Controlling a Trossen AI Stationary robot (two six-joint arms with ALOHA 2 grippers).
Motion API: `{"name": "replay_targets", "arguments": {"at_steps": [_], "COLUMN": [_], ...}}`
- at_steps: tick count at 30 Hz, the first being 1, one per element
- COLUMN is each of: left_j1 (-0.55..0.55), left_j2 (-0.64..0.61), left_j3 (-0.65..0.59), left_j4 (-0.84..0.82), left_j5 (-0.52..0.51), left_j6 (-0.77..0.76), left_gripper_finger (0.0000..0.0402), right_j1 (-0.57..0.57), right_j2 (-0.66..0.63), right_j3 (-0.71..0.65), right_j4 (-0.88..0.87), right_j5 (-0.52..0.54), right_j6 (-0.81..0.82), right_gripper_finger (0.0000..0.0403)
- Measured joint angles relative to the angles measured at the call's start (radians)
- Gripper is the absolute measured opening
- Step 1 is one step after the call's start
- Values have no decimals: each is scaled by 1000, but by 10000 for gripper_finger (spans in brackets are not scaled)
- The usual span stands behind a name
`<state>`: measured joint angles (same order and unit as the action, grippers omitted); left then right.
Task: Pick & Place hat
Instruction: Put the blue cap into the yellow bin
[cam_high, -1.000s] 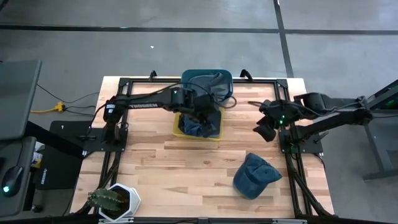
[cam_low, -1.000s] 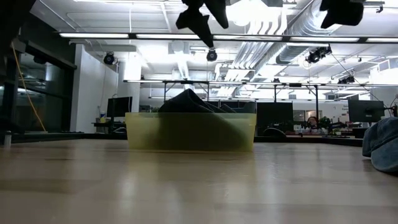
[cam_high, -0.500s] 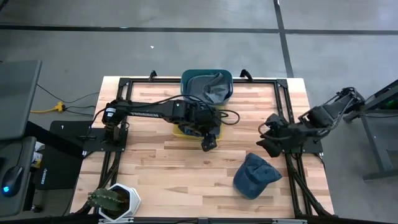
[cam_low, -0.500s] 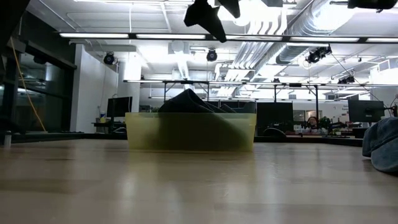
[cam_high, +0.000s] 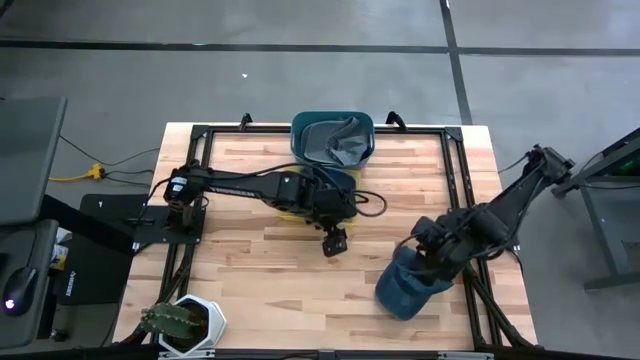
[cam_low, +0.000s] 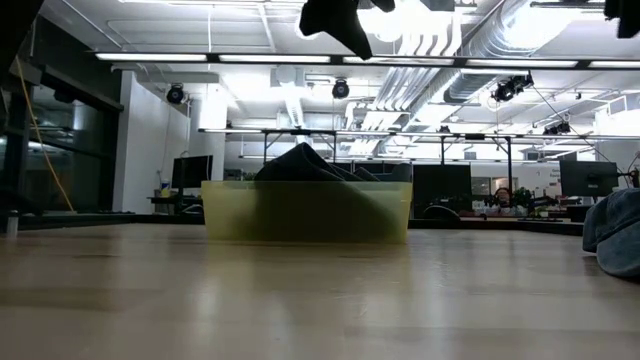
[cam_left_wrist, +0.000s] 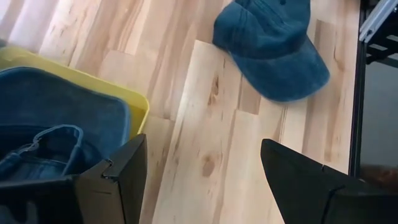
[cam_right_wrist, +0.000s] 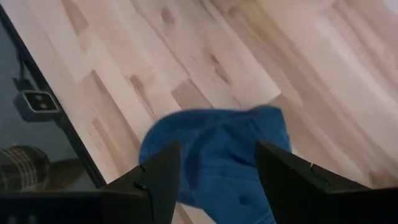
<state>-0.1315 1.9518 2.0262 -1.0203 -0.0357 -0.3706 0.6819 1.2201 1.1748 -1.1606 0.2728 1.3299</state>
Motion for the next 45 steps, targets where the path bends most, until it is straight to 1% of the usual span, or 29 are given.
{"name": "replay_targets", "arguments": {"at_steps": [6,10,17,23,26,37,45], "left_j1": [-15,-16,-22,-22,-22,-35,-40], "left_j2": [0,0,0,0,0,0,0], "left_j3": [0,0,0,0,0,0,0], "left_j4": [0,-1,-2,-2,-2,0,-1], "left_j5": [-7,-8,-10,-10,-10,-7,-8], "left_j6": [-4,-9,-19,-19,-19,-28,-31], "left_gripper_finger": [256,256,256,256,256,256,256], "right_j1": [59,112,186,213,218,224,248], "right_j2": [57,75,77,77,86,165,224], "right_j3": [0,0,0,0,0,0,0], "right_j4": [8,6,-5,-13,-13,-12,-9], "right_j5": [-38,-40,1,-42,-53,-103,-173], "right_j6": [87,204,419,533,557,563,669], "right_gripper_finger": [197,197,197,197,197,197,197]}}
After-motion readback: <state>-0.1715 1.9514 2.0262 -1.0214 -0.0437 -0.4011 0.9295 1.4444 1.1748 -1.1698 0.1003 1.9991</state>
